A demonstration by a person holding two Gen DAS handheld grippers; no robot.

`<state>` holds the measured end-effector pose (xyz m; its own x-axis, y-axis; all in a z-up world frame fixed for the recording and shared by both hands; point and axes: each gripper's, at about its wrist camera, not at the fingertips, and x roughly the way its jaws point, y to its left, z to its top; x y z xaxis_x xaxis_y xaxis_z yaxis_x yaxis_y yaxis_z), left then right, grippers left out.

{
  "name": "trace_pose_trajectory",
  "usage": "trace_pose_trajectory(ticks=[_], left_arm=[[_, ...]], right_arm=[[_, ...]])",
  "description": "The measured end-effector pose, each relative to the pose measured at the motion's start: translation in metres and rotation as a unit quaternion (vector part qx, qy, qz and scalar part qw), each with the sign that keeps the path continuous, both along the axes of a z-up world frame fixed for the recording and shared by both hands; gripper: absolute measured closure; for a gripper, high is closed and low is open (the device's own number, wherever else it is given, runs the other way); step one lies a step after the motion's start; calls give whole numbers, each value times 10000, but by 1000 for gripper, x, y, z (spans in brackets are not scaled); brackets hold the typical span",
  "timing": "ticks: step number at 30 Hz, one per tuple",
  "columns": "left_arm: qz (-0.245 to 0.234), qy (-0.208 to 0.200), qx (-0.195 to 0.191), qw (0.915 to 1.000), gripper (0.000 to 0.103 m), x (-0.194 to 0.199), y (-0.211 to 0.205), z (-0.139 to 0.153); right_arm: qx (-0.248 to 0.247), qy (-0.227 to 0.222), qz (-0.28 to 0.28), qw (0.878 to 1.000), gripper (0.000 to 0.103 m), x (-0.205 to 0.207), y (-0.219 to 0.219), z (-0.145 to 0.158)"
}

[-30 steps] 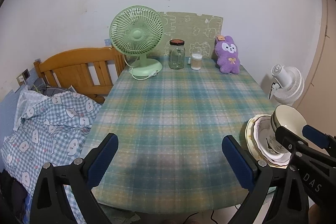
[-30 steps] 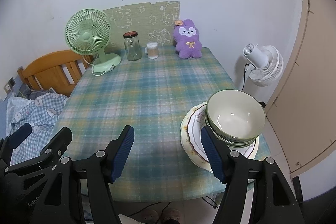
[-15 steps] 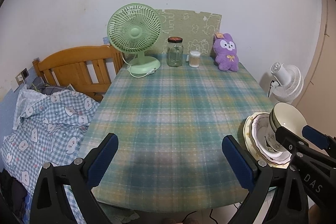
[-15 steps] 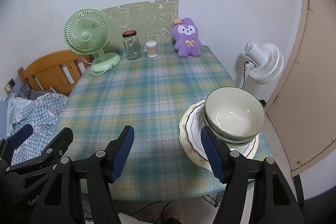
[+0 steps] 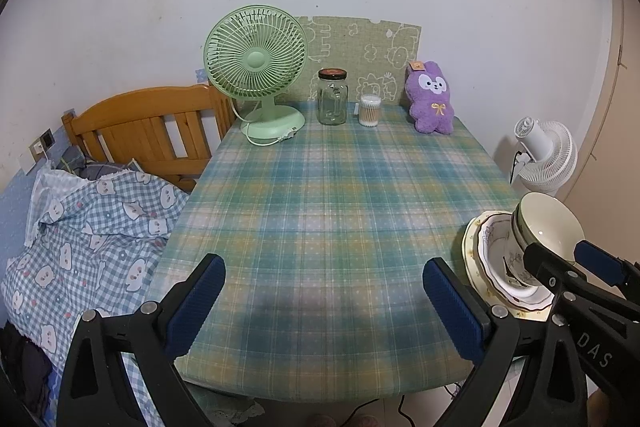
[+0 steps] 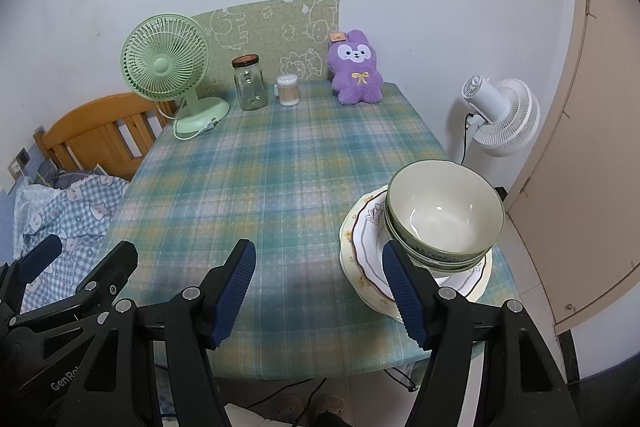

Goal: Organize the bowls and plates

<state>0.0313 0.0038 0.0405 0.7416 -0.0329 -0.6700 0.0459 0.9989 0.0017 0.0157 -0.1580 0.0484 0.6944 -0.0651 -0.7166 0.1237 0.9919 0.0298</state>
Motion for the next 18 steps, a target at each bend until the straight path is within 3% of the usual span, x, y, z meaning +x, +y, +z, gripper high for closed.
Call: trace_pose_trajectory(ticks=[18], left_arm=[[-38, -19, -9, 10000, 3, -1, -1, -1]], right_arm=[[-7, 17, 0, 10000, 34, 1, -1, 0]])
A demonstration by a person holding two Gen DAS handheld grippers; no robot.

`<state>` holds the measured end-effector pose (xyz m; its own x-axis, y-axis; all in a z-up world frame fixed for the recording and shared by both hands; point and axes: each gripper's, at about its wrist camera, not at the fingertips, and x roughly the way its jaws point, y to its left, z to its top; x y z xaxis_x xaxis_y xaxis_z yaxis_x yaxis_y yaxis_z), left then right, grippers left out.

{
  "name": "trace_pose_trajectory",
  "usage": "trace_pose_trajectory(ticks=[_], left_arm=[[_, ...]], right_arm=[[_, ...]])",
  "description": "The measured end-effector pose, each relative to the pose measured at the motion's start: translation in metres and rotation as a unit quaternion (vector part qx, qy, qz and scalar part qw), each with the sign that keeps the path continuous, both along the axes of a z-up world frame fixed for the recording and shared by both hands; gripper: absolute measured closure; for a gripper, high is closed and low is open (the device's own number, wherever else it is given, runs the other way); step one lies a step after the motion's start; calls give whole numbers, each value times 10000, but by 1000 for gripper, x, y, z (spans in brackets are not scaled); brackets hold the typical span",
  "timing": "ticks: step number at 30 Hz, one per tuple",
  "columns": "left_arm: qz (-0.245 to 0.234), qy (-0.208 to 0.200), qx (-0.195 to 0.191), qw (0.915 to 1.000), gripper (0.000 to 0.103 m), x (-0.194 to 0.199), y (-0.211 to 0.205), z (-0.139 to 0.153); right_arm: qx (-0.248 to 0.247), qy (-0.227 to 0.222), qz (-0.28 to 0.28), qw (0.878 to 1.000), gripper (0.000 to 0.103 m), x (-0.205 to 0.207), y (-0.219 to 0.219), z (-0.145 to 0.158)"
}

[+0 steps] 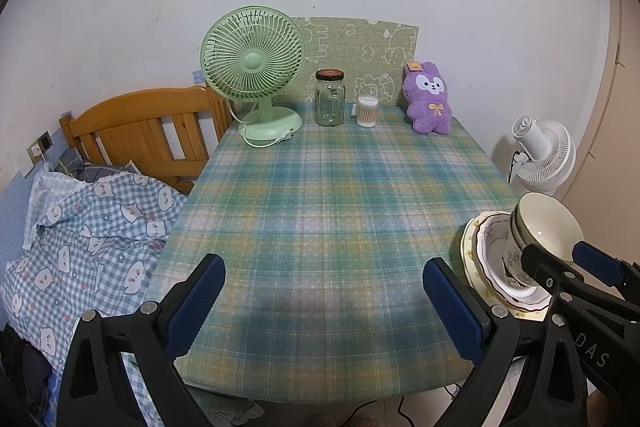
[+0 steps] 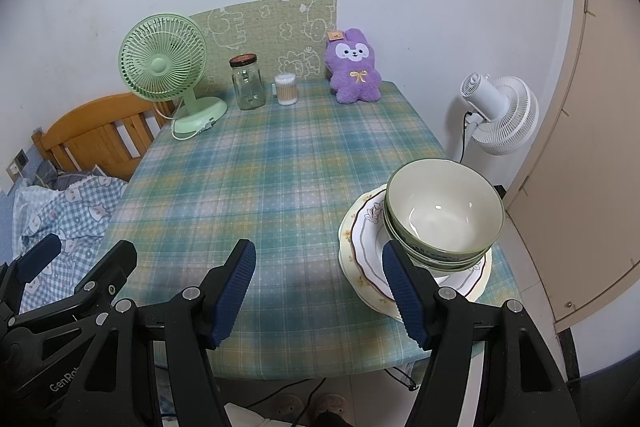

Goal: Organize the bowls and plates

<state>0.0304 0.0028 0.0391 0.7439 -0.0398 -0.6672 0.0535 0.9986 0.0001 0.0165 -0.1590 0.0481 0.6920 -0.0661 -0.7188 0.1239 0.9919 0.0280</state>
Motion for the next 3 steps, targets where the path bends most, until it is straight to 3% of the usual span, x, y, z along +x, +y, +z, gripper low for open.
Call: trace_pose_trajectory(ticks=[3], left_arm=[[-6, -1, -2, 10000, 3, 1, 0, 0]], right_arm=[[1, 9, -6, 10000, 34, 0, 0, 0]])
